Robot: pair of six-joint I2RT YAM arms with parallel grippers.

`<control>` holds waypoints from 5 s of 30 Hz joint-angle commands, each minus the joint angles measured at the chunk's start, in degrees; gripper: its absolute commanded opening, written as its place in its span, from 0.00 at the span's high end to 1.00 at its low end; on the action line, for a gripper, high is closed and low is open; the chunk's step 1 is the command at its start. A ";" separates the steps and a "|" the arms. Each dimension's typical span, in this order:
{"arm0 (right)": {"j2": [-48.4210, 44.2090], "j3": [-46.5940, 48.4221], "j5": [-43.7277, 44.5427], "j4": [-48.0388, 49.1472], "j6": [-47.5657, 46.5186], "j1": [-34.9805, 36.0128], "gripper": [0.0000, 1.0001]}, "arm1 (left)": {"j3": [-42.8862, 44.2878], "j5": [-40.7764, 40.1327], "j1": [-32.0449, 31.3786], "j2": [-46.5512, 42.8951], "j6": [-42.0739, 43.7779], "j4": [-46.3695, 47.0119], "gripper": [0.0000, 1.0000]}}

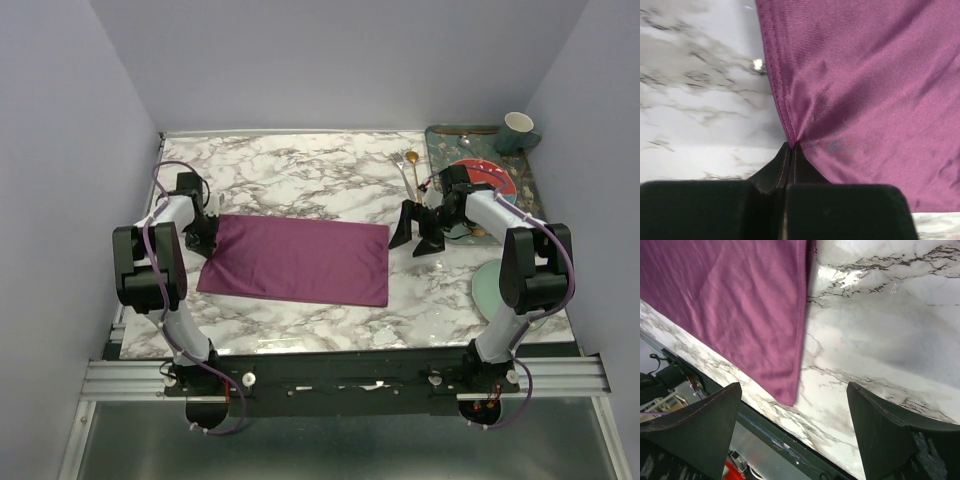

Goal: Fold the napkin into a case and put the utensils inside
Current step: Pick up the rectangle-folded napkin at the center of the board, then fold the rectangle-folded napkin at the center of the board, then move the square-folded napkin to the center of the board, then move the square folded napkin to the center of the board.

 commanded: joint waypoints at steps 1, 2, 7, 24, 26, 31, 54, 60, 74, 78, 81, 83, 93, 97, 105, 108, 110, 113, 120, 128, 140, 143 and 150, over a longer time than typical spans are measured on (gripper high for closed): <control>0.15 0.35 -0.90 -1.18 -1.12 0.15 0.06 | 3.89 -1.79 2.40 1.76 3.90 -1.62 1.00; 0.24 0.44 -1.07 -1.27 -1.21 0.15 0.06 | 5.20 -1.45 2.48 1.41 4.16 -1.89 1.00; 0.15 0.35 -2.13 -1.27 -1.21 0.15 0.06 | 8.55 4.00 0.38 -3.50 3.20 -4.70 1.00; 2.79 0.17 -4.50 -1.27 -1.03 0.15 0.06 | 10.76 16.37 -22.20 -6.24 -5.85 -8.58 1.00; 3.49 0.09 -4.85 -1.18 -0.94 0.15 0.06 | 9.97 18.59 -24.31 -5.80 -6.91 -7.26 1.00; 4.46 -0.18 -5.64 -0.92 -0.59 0.15 0.07 | 10.22 21.23 -30.28 -3.78 -10.68 -4.19 1.00; 8.15 -0.97 -7.66 0.66 0.90 0.24 0.25 | 15.23 28.08 -42.25 5.54 -21.94 4.87 1.00; 8.41 -0.88 -7.66 0.75 0.99 0.24 0.26 | 15.41 29.49 -43.92 6.42 -23.78 7.68 0.78; 11.05 1.49 -7.84 2.33 1.16 3.13 0.33 | 10.41 32.05 -24.34 -5.88 -13.00 0.22 0.31; 12.80 2.81 -7.40 2.69 1.34 5.07 0.37 | 5.94 29.68 -18.88 -6.76 -9.20 -2.24 0.41; 14.03 3.07 -7.84 3.04 1.60 7.00 0.41 | 3.64 28.71 -17.56 -7.55 -6.58 -3.30 0.43; 14.83 2.81 -8.36 3.30 1.87 8.93 0.45 | 2.93 27.83 -17.29 -7.56 -6.21 -3.74 0.43; 18.08 3.51 -14.07 8.81 9.66 18.07 0.50 | 3.81 28.44 -11.58 -5.27 -4.72 -5.32 0.44; 19.05 5.71 -18.80 12.44 15.66 23.43 0.47 | 3.55 28.27 -8.95 -5.71 -4.10 -5.93 0.44; 8.16 1.68 -22.17 1.49 8.04 24.33 0.15 | 0.14 17.83 -6.92 -10.80 14.51 -13.32 0.57; 3.59 -0.18 -20.32 -3.88 1.27 22.66 0.13 | -2.77 10.63 -5.61 -15.02 23.39 -13.32 0.64; 2.88 2.00 -19.71 -7.23 -3.83 20.56 0.13 | -4.53 7.45 -5.60 -17.38 28.23 -13.76 0.69; 3.49 5.17 -18.48 -10.23 -6.48 16.87 0.14 | -9.19 2.00 -5.60 -19.41 32.62 -14.29 0.77; 7.44 15.28 -13.73 -9.53 -6.83 12.11 0.14 | -16.75 4.35 -5.95 -22.32 32.74 -13.94 0.82; 10.08 18.81 -12.59 -9.71 -7.09 9.21 0.14 | -19.39 7.52 -13.68 -21.62 31.59 -7.53 0.82; 7.37 13.20 -12.50 -10.77 -8.50 3.76 0.30 | -1.87 11.39 -21.75 -1.26 24.21 2.13 0.84; 5.69 9.94 -13.11 -8.92 -7.63 3.76 0.35 | 4.65 12.53 -22.65 3.77 22.36 3.90 0.84; 1.82 4.83 -11.19 -5.49 -6.66 3.67 0.43 | 16.55 22.69 -18.71 7.40 24.80 -1.87 0.69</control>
